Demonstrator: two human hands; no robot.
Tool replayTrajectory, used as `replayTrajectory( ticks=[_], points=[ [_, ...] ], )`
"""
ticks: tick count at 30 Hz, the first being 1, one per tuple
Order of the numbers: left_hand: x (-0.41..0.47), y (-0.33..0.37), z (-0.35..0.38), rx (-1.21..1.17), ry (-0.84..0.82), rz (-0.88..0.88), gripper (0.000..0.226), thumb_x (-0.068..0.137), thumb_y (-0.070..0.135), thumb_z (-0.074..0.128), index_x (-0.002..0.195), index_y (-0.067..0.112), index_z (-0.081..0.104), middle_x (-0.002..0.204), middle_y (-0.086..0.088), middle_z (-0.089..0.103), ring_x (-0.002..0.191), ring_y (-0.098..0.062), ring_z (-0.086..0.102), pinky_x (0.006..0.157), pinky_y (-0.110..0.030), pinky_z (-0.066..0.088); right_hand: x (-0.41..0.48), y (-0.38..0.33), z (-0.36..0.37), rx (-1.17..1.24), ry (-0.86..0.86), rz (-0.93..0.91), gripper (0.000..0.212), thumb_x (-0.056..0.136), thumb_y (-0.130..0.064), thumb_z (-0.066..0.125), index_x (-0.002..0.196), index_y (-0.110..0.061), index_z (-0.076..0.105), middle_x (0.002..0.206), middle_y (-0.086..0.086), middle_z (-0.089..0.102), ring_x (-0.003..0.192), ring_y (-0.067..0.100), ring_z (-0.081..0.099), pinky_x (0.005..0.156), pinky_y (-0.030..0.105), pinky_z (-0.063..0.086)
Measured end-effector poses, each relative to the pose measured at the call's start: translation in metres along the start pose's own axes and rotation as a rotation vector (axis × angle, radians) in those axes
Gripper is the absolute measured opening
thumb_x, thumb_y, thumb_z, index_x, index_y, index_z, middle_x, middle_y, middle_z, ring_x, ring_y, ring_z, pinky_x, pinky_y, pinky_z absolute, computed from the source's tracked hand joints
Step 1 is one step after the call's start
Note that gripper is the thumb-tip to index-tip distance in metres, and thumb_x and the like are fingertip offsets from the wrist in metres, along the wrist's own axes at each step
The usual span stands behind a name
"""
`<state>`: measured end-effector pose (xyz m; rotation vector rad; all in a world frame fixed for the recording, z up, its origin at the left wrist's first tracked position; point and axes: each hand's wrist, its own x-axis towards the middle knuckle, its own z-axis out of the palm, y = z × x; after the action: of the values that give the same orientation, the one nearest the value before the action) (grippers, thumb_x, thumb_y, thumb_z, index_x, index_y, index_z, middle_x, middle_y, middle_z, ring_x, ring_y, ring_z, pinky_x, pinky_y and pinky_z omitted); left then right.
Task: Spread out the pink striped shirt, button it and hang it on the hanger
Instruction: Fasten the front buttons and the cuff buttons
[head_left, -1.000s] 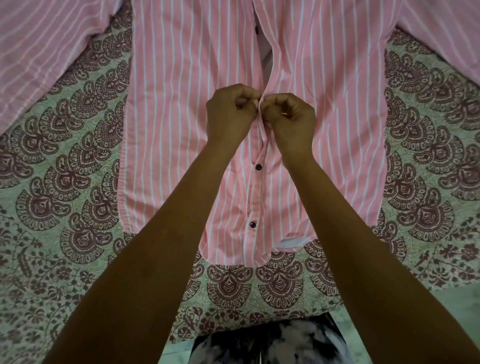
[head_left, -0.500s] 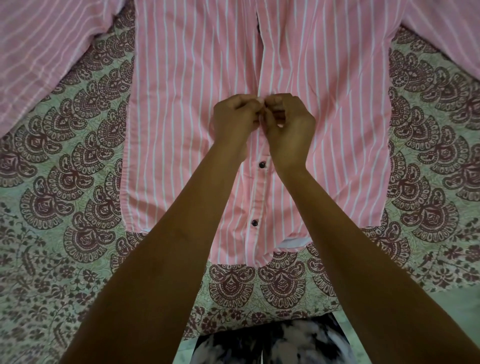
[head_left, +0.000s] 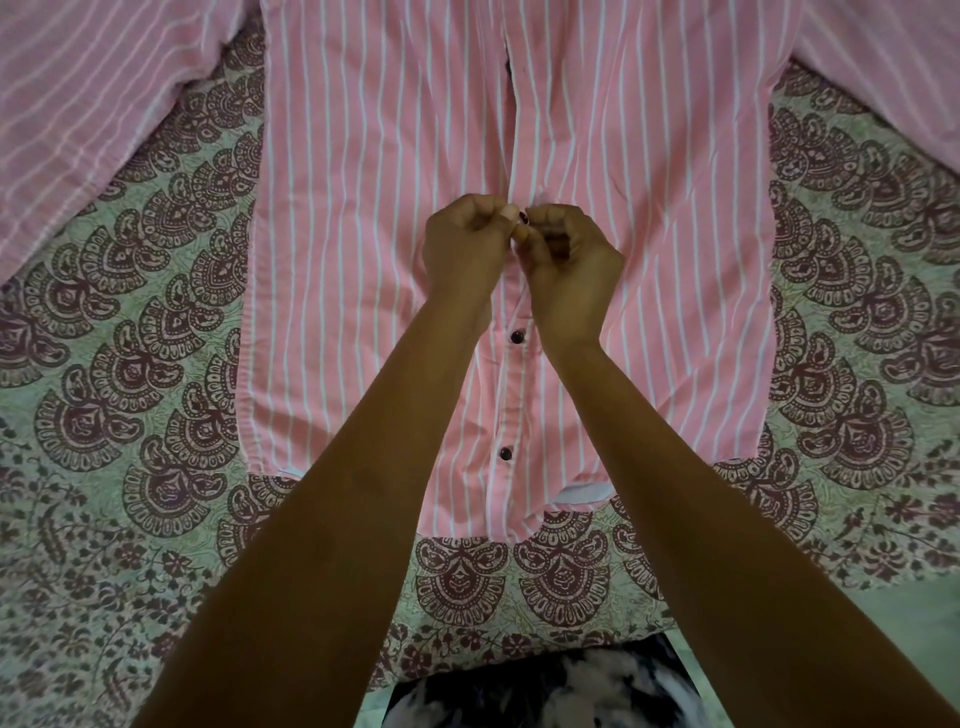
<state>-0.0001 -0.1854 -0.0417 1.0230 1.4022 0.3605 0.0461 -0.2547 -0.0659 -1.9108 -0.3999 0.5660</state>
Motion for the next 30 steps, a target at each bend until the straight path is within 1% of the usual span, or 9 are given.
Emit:
replayTrajectory(
  ticks=[8,11,14,17,19,22,24,28,30],
  points=[
    [0.008,-0.005,-0.002,0.247,0.003,0.217,0.016,0.082,0.005,0.06,0.074,0.018,0.062,0.071,0.006,0.064,0.073,-0.012,0.063,0.073,-0.025,0.052,0.004,-0.004,-0.006,0.15,-0.078,0.131,0.006,0.082,-0.004,0.063,0.083,-0.005,0.069,0.073,0.001,0.068,0.07,0.015,0.066,0.071,0.031,0.056],
    [0.012,-0.006,-0.007,0.312,-0.054,0.272,0.017,0.081,0.003,0.06,0.075,0.019,0.061,0.066,0.011,0.061,0.065,-0.004,0.059,0.067,-0.016,0.047,0.014,-0.009,-0.01,0.2,-0.124,0.293,0.016,0.078,0.001,0.06,0.071,-0.01,0.068,0.067,0.003,0.067,0.067,0.019,0.064,0.072,0.036,0.055],
    [0.014,-0.006,-0.011,0.316,-0.124,0.292,0.015,0.082,0.003,0.059,0.077,0.017,0.06,0.068,0.01,0.061,0.067,-0.006,0.058,0.07,-0.018,0.045,0.022,-0.017,-0.014,0.337,-0.193,0.483,0.025,0.081,0.007,0.054,0.066,-0.01,0.065,0.056,-0.002,0.067,0.057,0.014,0.063,0.064,0.025,0.054],
    [0.016,-0.006,-0.012,0.337,-0.133,0.307,0.012,0.084,0.005,0.057,0.079,0.016,0.061,0.069,0.01,0.06,0.067,-0.006,0.057,0.07,-0.023,0.046,0.025,-0.019,-0.017,0.392,-0.243,0.526,0.025,0.083,0.007,0.052,0.068,-0.009,0.064,0.052,-0.005,0.065,0.05,0.008,0.059,0.057,0.017,0.051],
    [0.015,-0.009,-0.011,0.47,-0.089,0.433,0.01,0.084,0.006,0.054,0.082,0.011,0.063,0.069,0.01,0.061,0.067,-0.007,0.056,0.066,-0.024,0.044,0.025,-0.02,-0.018,0.389,-0.262,0.539,0.025,0.084,0.007,0.052,0.068,-0.009,0.064,0.051,-0.005,0.064,0.049,0.008,0.057,0.057,0.017,0.05],
    [0.01,-0.016,-0.012,0.851,0.082,0.757,0.015,0.084,0.008,0.051,0.092,0.01,0.063,0.076,-0.005,0.066,0.075,-0.024,0.058,0.058,-0.03,0.039,0.026,-0.02,-0.017,0.303,-0.289,0.5,0.025,0.083,0.006,0.053,0.067,-0.009,0.065,0.048,-0.005,0.063,0.049,0.008,0.057,0.056,0.018,0.05],
    [0.008,-0.018,-0.013,0.922,0.156,0.853,0.015,0.083,0.009,0.053,0.094,0.011,0.062,0.076,-0.007,0.066,0.073,-0.027,0.058,0.054,-0.031,0.039,0.027,-0.023,-0.017,0.27,-0.303,0.497,0.024,0.084,0.005,0.054,0.067,-0.009,0.065,0.047,-0.005,0.062,0.048,0.008,0.057,0.054,0.017,0.05],
    [0.012,-0.011,-0.015,0.721,0.02,0.64,0.013,0.081,0.01,0.056,0.091,0.013,0.063,0.077,0.003,0.067,0.076,-0.019,0.063,0.067,-0.038,0.052,0.03,-0.022,-0.023,0.213,-0.329,0.508,0.023,0.085,0.002,0.054,0.067,-0.009,0.063,0.054,0.002,0.061,0.048,0.008,0.055,0.051,0.018,0.049],
    [0.017,-0.005,-0.017,0.585,-0.018,0.541,0.018,0.075,0.004,0.055,0.086,0.013,0.065,0.076,0.009,0.064,0.077,-0.015,0.064,0.071,-0.037,0.054,0.034,-0.019,-0.025,0.105,-0.295,0.41,0.024,0.083,0.002,0.052,0.068,-0.014,0.062,0.062,0.003,0.061,0.052,0.009,0.054,0.055,0.024,0.048]
  ],
)
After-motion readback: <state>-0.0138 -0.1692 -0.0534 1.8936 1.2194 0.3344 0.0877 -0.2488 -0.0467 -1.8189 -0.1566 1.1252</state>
